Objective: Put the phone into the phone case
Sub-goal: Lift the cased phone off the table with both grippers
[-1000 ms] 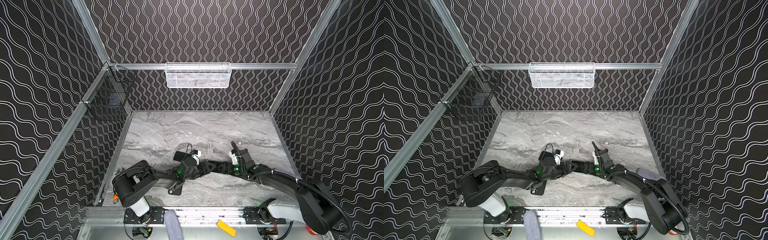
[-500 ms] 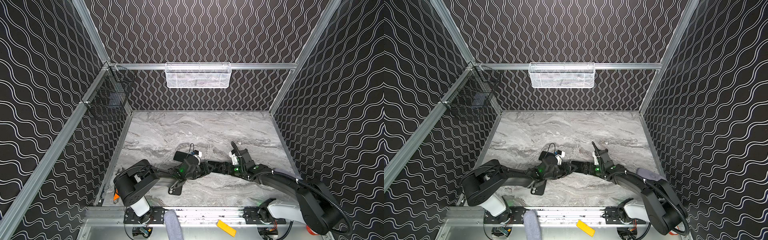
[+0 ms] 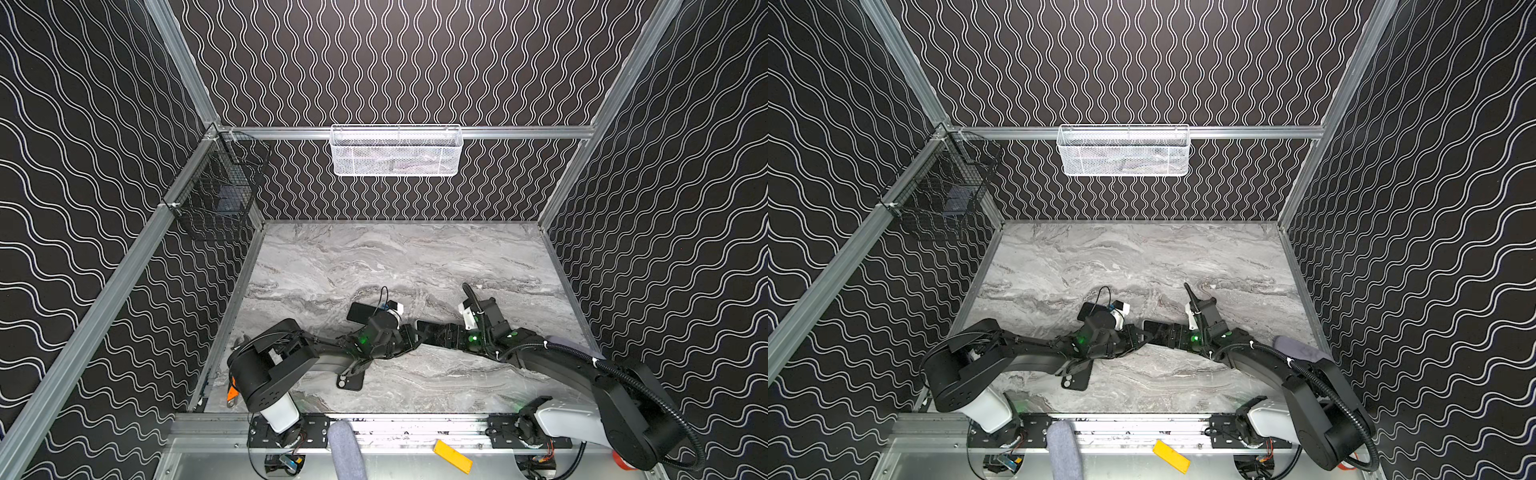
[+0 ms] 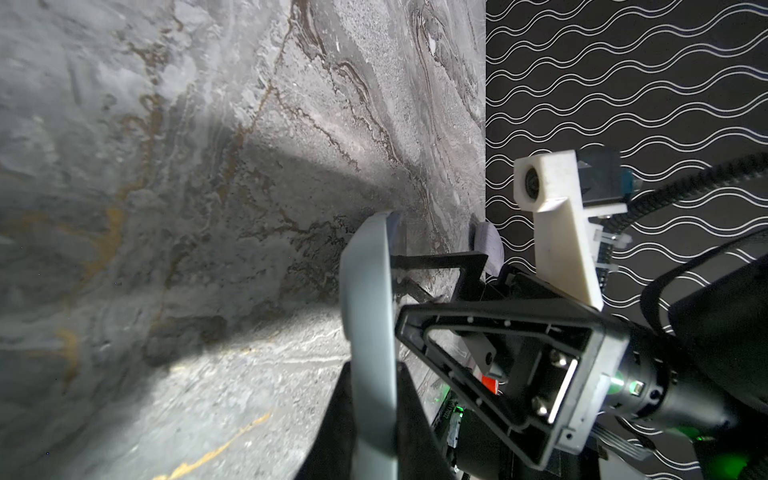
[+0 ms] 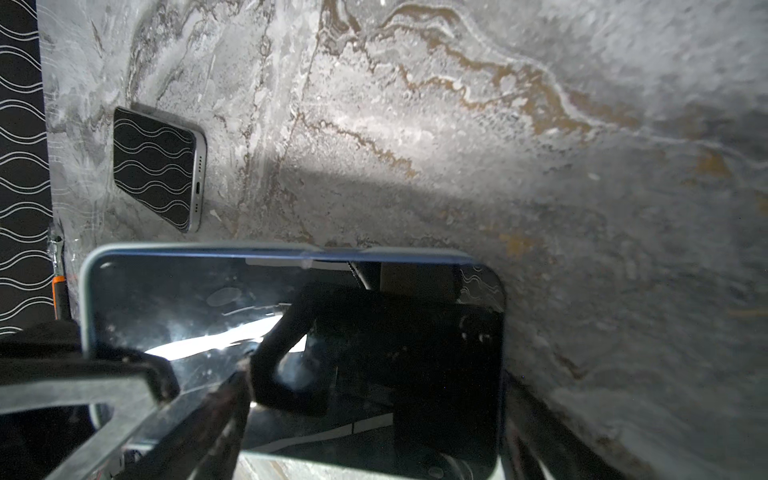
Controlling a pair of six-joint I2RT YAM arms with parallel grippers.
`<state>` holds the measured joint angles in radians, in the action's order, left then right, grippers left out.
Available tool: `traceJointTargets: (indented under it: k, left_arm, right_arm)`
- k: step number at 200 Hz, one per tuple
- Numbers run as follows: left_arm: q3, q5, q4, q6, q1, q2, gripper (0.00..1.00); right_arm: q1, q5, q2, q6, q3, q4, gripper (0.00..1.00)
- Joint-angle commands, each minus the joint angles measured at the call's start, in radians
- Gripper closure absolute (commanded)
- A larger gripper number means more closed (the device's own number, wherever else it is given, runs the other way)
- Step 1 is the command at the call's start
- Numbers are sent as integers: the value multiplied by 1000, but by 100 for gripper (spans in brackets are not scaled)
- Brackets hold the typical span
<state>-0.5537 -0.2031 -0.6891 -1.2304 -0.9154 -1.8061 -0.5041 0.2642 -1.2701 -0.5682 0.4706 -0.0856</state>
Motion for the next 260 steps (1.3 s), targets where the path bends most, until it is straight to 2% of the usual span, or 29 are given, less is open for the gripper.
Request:
traceJointTargets:
  k: [1, 22, 62, 86, 100, 132, 155, 190, 213, 237, 260]
  left_arm:
    - [2, -12, -30, 20, 1, 3, 94]
    - [14, -3, -42, 14, 1, 14, 100]
    - [21, -4, -33, 38, 10, 66, 100]
    - [-1, -34, 2, 96, 22, 138, 100]
    - [-32, -48, 76, 152, 30, 201, 100]
    - [-122, -89, 309, 289, 72, 352, 100]
    - [-175, -180, 408, 349, 134, 415, 100]
    - [-226, -412, 462, 405, 231, 467, 100]
    - [-254, -545, 478, 421, 265, 502, 100]
    - [-286, -635, 516, 442, 285, 545, 100]
    - [-307, -704, 523, 440, 303, 566, 100]
  right_arm:
    - [-3, 12, -3, -5, -3, -144, 10]
    - [-4, 8, 11, -4, 9, -163, 8]
    - [14, -40, 144, 0, 69, -277, 2]
    - [61, -43, 248, 9, 112, -349, 1]
    - [134, -14, 307, 23, 140, -377, 0]
    - [248, 144, 408, 46, 210, -389, 0]
    - [313, 286, 466, 44, 246, -348, 1]
    - [407, 569, 552, -2, 239, -162, 0]
    - [426, 722, 549, -51, 190, -18, 1]
    - [428, 821, 539, -95, 149, 90, 2]
    - [428, 869, 552, -170, 125, 208, 4]
